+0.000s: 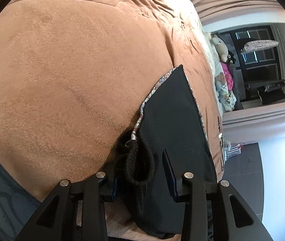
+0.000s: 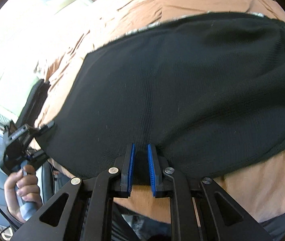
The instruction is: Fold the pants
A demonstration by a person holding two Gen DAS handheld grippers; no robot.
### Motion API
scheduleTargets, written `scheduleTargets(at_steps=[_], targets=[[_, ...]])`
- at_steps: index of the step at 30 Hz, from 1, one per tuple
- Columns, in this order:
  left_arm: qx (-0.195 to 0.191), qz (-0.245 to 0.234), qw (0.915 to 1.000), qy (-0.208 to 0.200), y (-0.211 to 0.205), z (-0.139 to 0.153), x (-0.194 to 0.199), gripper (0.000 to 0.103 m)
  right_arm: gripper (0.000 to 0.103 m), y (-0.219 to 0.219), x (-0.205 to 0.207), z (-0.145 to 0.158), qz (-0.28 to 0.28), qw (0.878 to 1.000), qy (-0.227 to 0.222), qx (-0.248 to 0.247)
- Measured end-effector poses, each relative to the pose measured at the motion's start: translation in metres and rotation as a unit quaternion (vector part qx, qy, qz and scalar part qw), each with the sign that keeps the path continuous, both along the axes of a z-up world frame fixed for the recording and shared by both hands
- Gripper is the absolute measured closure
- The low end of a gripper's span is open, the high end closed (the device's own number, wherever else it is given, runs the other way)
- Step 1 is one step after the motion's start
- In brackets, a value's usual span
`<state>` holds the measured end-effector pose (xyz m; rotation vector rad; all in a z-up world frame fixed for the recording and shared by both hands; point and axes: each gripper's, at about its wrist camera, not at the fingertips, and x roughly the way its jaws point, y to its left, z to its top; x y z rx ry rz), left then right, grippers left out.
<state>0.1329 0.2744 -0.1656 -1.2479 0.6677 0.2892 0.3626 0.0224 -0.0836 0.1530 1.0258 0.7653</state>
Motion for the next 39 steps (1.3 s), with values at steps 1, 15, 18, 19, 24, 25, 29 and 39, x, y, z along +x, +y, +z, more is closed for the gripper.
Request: scheduleTargets(at_steps=[1,15,18,19,24,25,29,39], targets=[[0.000,0.000,1.0000,0.002,0.001,0.000,0.000,0.083,0.093,-0.003,0.000,0.002,-0.003,1.000,-0.003,0.003],[0.044,-0.046,0.9958,-0.066,-0.018,0.071,0.023,0.093,0.092,0.005,0.013,-0.015,0.005,1.000,0.008,0.013],[0.055,-0.063,0.9926,-0.088,-0.029,0.093,0.036,0.094,0.092,-0.005,0.015,-0.014,0.004,0.999,0.020,0.027],[0.058,-0.069,0.9915,-0.094,-0.033,0.099,0.040,0.094,0.092,-0.006,0.018,-0.016,0.004,0.999,0.024,0.030],[0.081,-0.107,0.9838,-0.118,-0.059,0.134,0.069,0.094,0.092,-0.040,0.017,-0.015,0.005,0.998,0.026,0.049],[0.083,-0.115,0.9824,-0.122,-0.062,0.139,0.071,0.093,0.092,-0.049,0.017,-0.011,0.002,0.998,0.018,0.055],[0.099,-0.140,0.9766,-0.130,-0.082,0.156,0.090,0.093,0.092,-0.075,0.020,-0.002,-0.010,0.997,0.011,0.071],[0.120,-0.210,0.9593,-0.145,-0.141,0.187,0.143,0.093,0.049,-0.158,0.018,0.022,-0.048,0.991,-0.044,0.121]])
